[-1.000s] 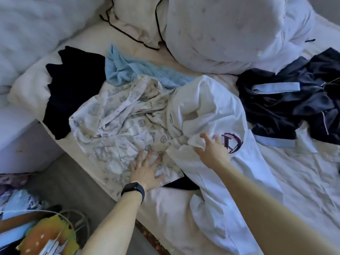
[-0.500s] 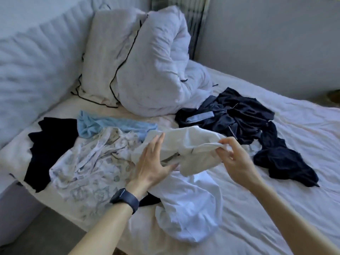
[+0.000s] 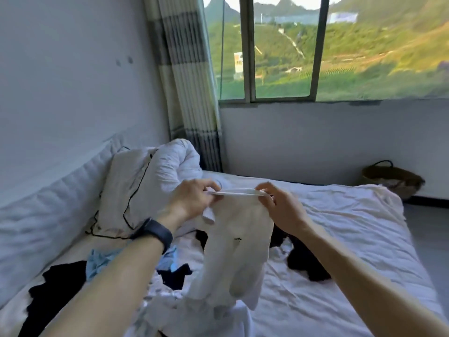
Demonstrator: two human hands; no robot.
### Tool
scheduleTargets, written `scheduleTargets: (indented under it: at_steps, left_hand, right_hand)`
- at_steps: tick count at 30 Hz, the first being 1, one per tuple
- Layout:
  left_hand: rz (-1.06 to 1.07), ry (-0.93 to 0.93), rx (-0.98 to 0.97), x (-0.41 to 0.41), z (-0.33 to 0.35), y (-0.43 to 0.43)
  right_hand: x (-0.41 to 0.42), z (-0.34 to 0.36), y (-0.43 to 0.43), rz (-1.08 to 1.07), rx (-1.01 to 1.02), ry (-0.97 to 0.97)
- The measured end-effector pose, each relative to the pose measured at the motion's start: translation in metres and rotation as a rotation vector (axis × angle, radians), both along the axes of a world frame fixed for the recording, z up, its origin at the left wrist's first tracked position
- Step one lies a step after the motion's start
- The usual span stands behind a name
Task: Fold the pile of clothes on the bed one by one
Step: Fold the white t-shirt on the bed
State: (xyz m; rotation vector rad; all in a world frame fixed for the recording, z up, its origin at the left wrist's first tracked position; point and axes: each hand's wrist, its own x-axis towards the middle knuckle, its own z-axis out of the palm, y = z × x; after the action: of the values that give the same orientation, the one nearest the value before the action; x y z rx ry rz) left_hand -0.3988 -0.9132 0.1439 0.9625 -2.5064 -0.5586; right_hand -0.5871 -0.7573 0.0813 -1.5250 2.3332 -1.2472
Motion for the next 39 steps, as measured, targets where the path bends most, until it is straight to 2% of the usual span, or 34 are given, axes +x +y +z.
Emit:
scheduleTargets:
  at_steps: [4,7,9,11,14,15,18,21,23,24,27,29,33,39]
  left_hand:
    - [-0.051,-0.043,-0.121,-0.020,0.038,0.020]
    - [-0.066,0.019,-0.260,-0.032,0.079,0.036]
    - [-0.042,0.109,-0.251,-0.038,0.104,0.042]
    - [-0.027,0.215,-0.228,-0.040,0.122,0.045]
    - [-0.004,0.320,-0.197,-0.036,0.134,0.043]
    - [0.013,0.333,-0.191,-0.030,0.134,0.040]
    - [0.139,0.242,-0.254,-0.001,0.117,0.015]
    - [0.242,-0.039,-0.216,0.031,0.072,-0.011]
    - [0.175,-0.247,-0.128,0.036,0.039,-0.012]
    - [0.080,-0.272,-0.088,0.032,0.027,-0.005]
    - [-0.224,-0.098,0.048,0.002,0.011,0.036]
    - [-0.285,0.024,0.146,-0.022,0.006,0.056]
    - [-0.197,0.061,0.061,-0.048,-0.002,0.061]
    - [-0.148,0.301,0.247,-0.061,0.001,0.067]
  right_hand:
    - [-0.013,0.021,0.023,-0.098,-0.067,0.104]
    - [-0.019,0.043,0.033,-0.209,-0.194,0.217]
    - [-0.018,0.058,0.038,-0.281,-0.250,0.250]
    - [-0.014,0.060,0.042,-0.245,-0.159,0.197]
    - [-0.009,0.037,0.044,-0.177,0.094,-0.012]
    - [-0.009,0.027,0.045,-0.178,0.139,-0.026]
    - [-0.014,0.012,0.053,-0.185,0.178,-0.002]
    - [-0.023,0.027,0.055,-0.195,0.112,0.076]
    - [-0.021,0.047,0.050,-0.170,0.106,0.158]
    - [-0.016,0.057,0.045,-0.138,0.137,0.211]
    - [0.001,0.074,0.026,-0.051,0.176,0.298]
    - [0.008,0.083,0.018,-0.022,0.152,0.260]
    - [0.008,0.082,0.029,-0.048,0.004,0.128]
    - [0.040,0.002,0.089,-0.237,-0.291,-0.231]
